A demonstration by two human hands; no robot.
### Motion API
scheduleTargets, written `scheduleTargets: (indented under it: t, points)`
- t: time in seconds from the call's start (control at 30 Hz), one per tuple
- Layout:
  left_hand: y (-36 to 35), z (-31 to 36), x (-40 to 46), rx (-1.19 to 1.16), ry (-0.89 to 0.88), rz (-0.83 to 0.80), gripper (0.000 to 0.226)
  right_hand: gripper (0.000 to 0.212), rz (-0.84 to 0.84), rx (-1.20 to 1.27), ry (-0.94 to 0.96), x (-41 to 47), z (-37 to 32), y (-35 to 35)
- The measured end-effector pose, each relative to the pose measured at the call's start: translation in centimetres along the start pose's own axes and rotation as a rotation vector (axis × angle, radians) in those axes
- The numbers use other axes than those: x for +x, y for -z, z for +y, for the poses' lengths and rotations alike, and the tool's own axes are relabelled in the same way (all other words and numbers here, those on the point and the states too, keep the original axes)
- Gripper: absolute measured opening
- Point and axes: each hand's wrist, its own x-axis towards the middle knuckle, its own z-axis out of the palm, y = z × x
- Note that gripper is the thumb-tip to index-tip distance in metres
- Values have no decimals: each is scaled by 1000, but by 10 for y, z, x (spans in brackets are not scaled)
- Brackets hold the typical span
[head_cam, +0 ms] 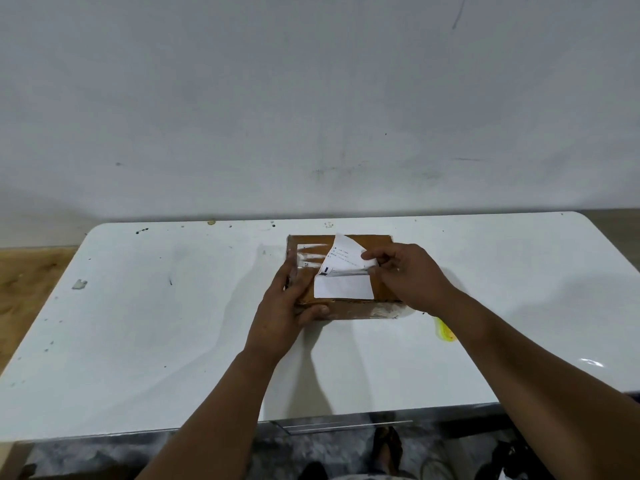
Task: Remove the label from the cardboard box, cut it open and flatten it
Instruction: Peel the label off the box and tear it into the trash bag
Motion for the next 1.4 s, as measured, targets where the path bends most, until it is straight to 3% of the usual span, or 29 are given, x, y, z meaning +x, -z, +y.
scheduleTargets:
  t: [0.37, 0.6, 0.73, 0.83, 1.07, 1.27, 1.4]
  points:
    - [-1, 2, 1, -97, 72, 22, 66, 25, 52, 433, -80, -5, 11, 7]
    - [-4, -2, 2, -34, 68, 37, 64, 20, 92, 653, -132, -11, 19, 5]
    - [-4, -6, 2, -66, 104, 84, 61, 19, 320, 848, -162, -10, 30, 36]
    - [-5, -9, 2, -68, 109, 63, 64, 12, 428, 811, -128, -9, 46, 85]
    - [-4, -13, 3, 106, 48, 29, 72, 11, 370, 865, -165, -18, 47, 86]
    - [0, 7, 2, 360, 59, 22, 102, 12, 254, 892, -183, -18, 32, 69]
    - [12, 64, 13, 212, 117, 76, 92, 12, 225, 906, -173, -20, 19, 63]
